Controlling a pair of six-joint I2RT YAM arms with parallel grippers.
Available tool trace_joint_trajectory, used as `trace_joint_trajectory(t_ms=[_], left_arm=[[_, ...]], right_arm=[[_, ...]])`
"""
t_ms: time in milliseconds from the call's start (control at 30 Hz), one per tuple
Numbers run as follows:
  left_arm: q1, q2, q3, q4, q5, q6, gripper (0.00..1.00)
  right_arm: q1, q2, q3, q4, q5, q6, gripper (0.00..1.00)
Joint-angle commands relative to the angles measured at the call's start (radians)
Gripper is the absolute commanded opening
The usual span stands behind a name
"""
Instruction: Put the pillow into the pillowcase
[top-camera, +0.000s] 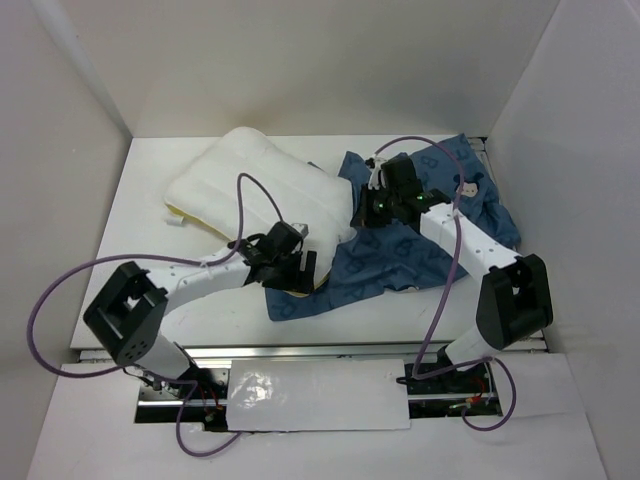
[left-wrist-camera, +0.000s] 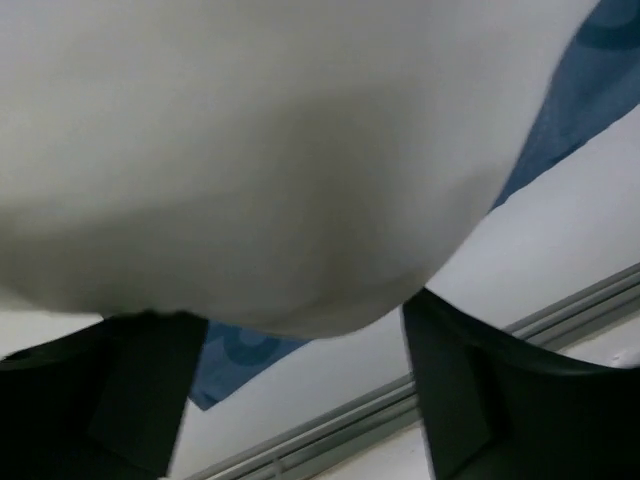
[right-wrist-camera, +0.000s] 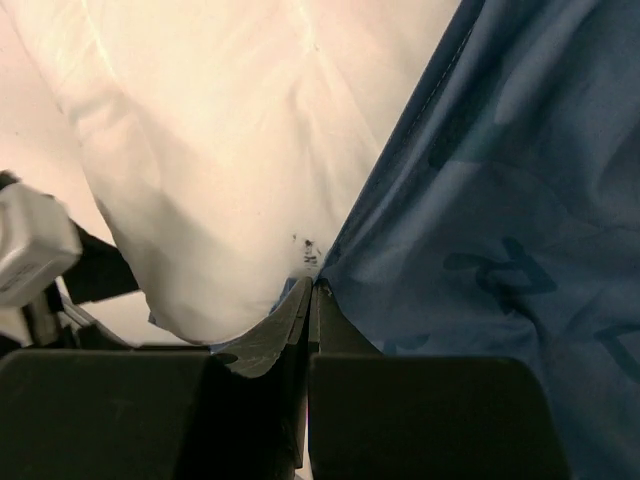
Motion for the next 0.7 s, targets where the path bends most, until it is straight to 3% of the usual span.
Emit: trace_joint_trajectory(t_ms=[0, 67, 100, 233, 400, 567, 667], left_arm=[[-0.021, 0.083, 0.049, 0.183, 0.077, -0.057, 0.83], [-0.021, 0.134, 0.100, 0.107, 0.034, -0.067, 0.46], [-0.021, 0.164, 0.144, 0.056, -0.004, -0.091, 0.00], [-0.039, 0.081, 0.143, 0.066, -0.057, -0.091, 0.00], [-0.049, -0.048, 0.122, 0.204, -0.110, -0.091, 0.00], [-0.067, -0.031, 0.183, 0.352, -0.123, -0.114, 0.00], [-0.124, 0.027, 0.229, 0.445, -0.228, -0.128, 0.00]], right_arm=[[0.026, -0.043, 0.021, 0.011, 0.004, -0.029, 0.00], [0.038, -0.043, 0.030, -0.001, 0.004, -0.029, 0.00], [0.049, -0.052, 0.030, -0.001, 0.004, -0.038, 0.00], [0.070, -0.063, 0.050, -0.030, 0.044, -0.060, 0.00], [0.080, -0.083, 0.073, -0.062, -0.010, -0.071, 0.00], [0.080, -0.092, 0.111, -0.084, -0.108, -0.051, 0.00], [0.089, -0.092, 0.154, -0.116, -0.189, -0.051, 0.00]])
